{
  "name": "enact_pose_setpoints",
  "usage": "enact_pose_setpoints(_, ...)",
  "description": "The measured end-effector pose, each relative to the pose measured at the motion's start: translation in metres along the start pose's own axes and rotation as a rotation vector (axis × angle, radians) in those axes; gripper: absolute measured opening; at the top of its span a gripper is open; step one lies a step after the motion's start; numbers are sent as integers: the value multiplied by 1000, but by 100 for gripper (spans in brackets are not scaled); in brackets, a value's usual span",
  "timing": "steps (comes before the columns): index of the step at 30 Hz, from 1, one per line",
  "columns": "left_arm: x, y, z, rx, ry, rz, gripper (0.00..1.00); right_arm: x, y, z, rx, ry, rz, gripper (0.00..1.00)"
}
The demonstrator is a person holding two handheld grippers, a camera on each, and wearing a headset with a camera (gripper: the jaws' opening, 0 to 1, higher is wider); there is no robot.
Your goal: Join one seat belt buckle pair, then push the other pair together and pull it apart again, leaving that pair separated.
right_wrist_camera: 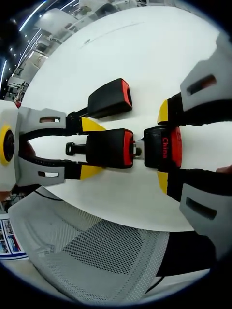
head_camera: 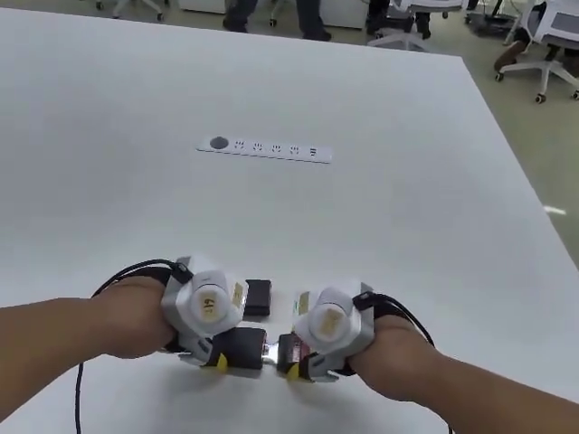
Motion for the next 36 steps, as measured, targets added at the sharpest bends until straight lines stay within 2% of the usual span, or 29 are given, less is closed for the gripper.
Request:
enact_pose_setpoints(6,0,1,2,14,19,-8,31,0,-2,-2,30,-26,4,31)
enact_pose_setpoints(8,0,1,2,13,21,-9,31,-1,-6,-7,42,-30,7,31)
enact_pose_setpoints(13,0,1,3,8,16,-10,31,-1,-6,-6,67,-45,13,31)
enact_pose_setpoints(16,0,1,2,5,16,-10,31,-1,-7,-8,70,-53,11,31)
enact_pose_setpoints(17,0,2,3,3,27,-9,31,0,-5,-7,56,-65,20,31)
enact_pose_setpoints(20,1,3,3,9,27,-12,31,-4,-3,-9,76,-70,11,31)
enact_pose_setpoints(26,2,4,3,13,37,-23,31,-4,-2,-11,62,-62,18,31)
enact_pose_setpoints(28,3,5,4,33,3,-25,31,-5,1,-11,48,-35,17,31)
enact_pose_setpoints(29,3,5,5,31,20,-31,31,-7,2,-9,50,-28,19,31)
enact_pose_setpoints(31,5,5,3,28,0,-42,31,-7,3,-7,57,-32,21,31)
enact_pose_setpoints(36,4,5,4,24,4,-45,31,-9,2,-7,59,-43,32,31)
Point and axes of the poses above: the centre of the closed fingertips' face, and the gripper's own axes: y roughly backward along the fingers, x roughly to its right, z roughly out of its underside, the point moved 7 cm from there along y, roughly backward along the fingers, and after that the axes turned 6 degrees about -z, right-handed, at the moved point
